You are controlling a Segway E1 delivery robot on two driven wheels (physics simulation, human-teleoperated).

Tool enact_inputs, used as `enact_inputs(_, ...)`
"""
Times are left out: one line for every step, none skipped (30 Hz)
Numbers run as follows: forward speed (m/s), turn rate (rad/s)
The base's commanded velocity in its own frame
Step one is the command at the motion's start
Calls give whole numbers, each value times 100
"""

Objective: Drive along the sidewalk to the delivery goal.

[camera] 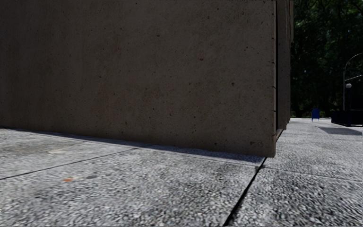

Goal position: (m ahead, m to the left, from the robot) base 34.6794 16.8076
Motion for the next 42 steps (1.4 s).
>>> enact_inputs(123, 59)
enact_inputs(123, 59)
enact_inputs(123, 59)
enact_inputs(123, 59)
enact_inputs(123, 59)
enact_inputs(123, 59)
enact_inputs(123, 59)
enact_inputs(123, 59)
enact_inputs(123, 59)
enact_inputs(123, 59)
enact_inputs(123, 60)
enact_inputs(123, 60)
enact_inputs(123, 60)
enact_inputs(123, 60)
enact_inputs(123, 60)
enact_inputs(123, 60)
enact_inputs(126, 60)
enact_inputs(127, 60)
enact_inputs(127, 60)
enact_inputs(128, 60)
enact_inputs(130, 60)
enact_inputs(141, 60)
enact_inputs(151, 60)
enact_inputs(151, 60)
enact_inputs(156, 60)
enact_inputs(156, 60)
enact_inputs(157, 60)
enact_inputs(161, 60)
enact_inputs(165, 60)
enact_inputs(165, 60)
enact_inputs(170, 60)
enact_inputs(175, 60)
enact_inputs(178, 60)
enact_inputs(179, 60)
enact_inputs(179, 60)
enact_inputs(179, 60)
enact_inputs(180, 60)
enact_inputs(181, 60)
enact_inputs(182, 60)
enact_inputs(200, 60)
enact_inputs(200, 60)
enact_inputs(200, 60)
